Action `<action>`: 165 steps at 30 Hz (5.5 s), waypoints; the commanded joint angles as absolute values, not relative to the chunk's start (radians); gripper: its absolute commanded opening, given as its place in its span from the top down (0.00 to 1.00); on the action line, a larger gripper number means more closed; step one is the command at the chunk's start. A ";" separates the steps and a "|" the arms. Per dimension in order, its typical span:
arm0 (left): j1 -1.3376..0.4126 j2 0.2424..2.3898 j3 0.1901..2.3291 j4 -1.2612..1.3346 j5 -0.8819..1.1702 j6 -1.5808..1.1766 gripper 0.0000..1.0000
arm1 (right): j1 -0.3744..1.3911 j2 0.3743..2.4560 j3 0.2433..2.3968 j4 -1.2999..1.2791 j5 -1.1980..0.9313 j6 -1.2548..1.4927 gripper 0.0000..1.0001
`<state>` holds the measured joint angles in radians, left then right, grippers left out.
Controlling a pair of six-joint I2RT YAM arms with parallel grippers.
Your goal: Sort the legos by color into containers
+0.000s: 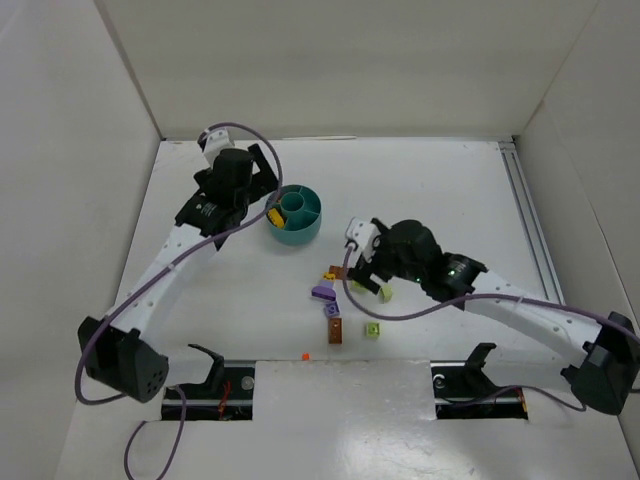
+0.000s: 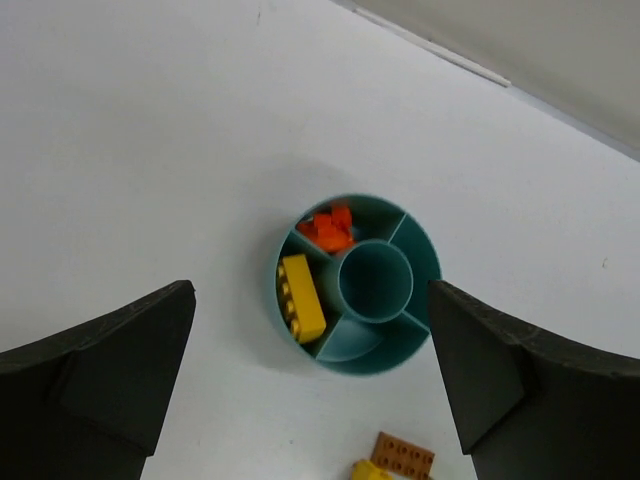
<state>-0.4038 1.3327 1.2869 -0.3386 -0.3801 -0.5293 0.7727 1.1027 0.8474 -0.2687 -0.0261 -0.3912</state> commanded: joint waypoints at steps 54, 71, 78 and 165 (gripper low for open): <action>-0.601 0.873 0.784 -0.554 -0.443 -0.857 0.00 | 1.362 1.692 0.782 0.169 -0.219 -0.433 0.57; -0.611 0.873 0.784 -0.563 -0.443 -0.857 0.00 | 1.362 1.692 0.782 0.169 -0.166 -0.423 0.90; -0.611 0.882 0.784 -0.563 -0.443 -0.857 0.00 | 1.362 1.623 0.764 0.169 -0.129 -0.423 1.00; -0.222 0.999 0.910 -0.333 -0.267 -0.764 0.00 | 0.781 2.272 2.189 -0.373 -0.265 -0.640 0.52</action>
